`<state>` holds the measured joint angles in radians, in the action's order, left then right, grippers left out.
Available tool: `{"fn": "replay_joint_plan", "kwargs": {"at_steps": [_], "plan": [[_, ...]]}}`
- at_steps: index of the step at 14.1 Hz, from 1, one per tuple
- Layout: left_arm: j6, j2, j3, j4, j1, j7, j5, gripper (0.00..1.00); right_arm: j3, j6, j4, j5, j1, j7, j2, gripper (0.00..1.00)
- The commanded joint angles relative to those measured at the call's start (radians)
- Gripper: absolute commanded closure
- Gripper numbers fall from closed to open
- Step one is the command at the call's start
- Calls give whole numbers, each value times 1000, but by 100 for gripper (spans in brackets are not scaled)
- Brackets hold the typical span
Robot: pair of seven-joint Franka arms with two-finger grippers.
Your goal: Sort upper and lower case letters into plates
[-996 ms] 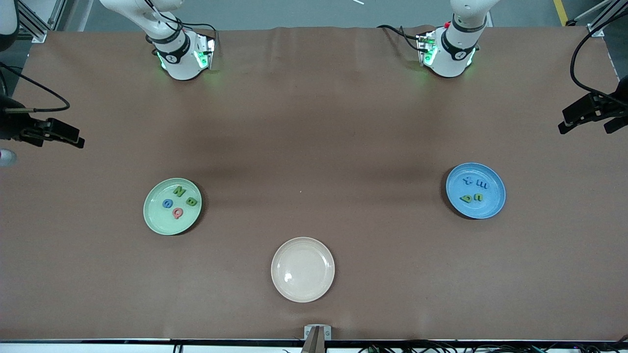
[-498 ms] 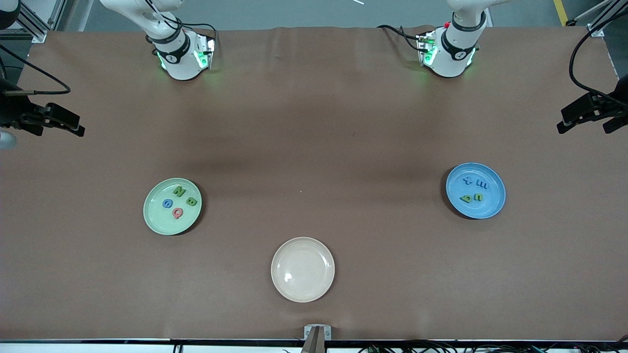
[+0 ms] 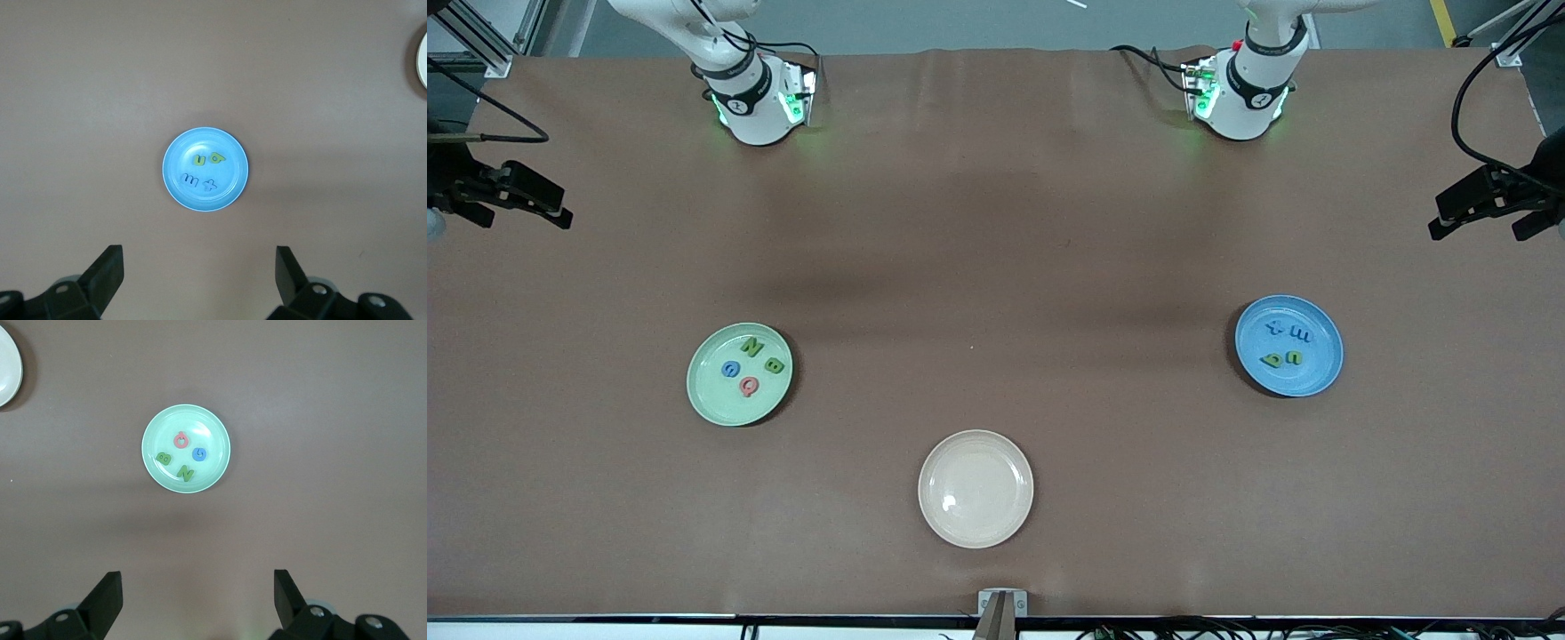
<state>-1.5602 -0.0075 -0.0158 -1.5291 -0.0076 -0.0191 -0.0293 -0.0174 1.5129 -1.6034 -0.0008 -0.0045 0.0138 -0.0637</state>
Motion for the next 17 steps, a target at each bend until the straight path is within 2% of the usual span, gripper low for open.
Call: {"fn": "replay_joint_plan", "kwargs": {"at_steps": [1,9,17], "plan": [[17,-15,-42,0,-37,-16,-17,0,17,18,-47,-11,-17,-6,-34,0],[16,-12,-46,0,-29,-16,-17,0,11,21,-56,36,-23,-3,-36,0],[16,-15,-42,3,-32,-16,-14,0,13,61,-96,25,-20,-9,-70,0]]}}
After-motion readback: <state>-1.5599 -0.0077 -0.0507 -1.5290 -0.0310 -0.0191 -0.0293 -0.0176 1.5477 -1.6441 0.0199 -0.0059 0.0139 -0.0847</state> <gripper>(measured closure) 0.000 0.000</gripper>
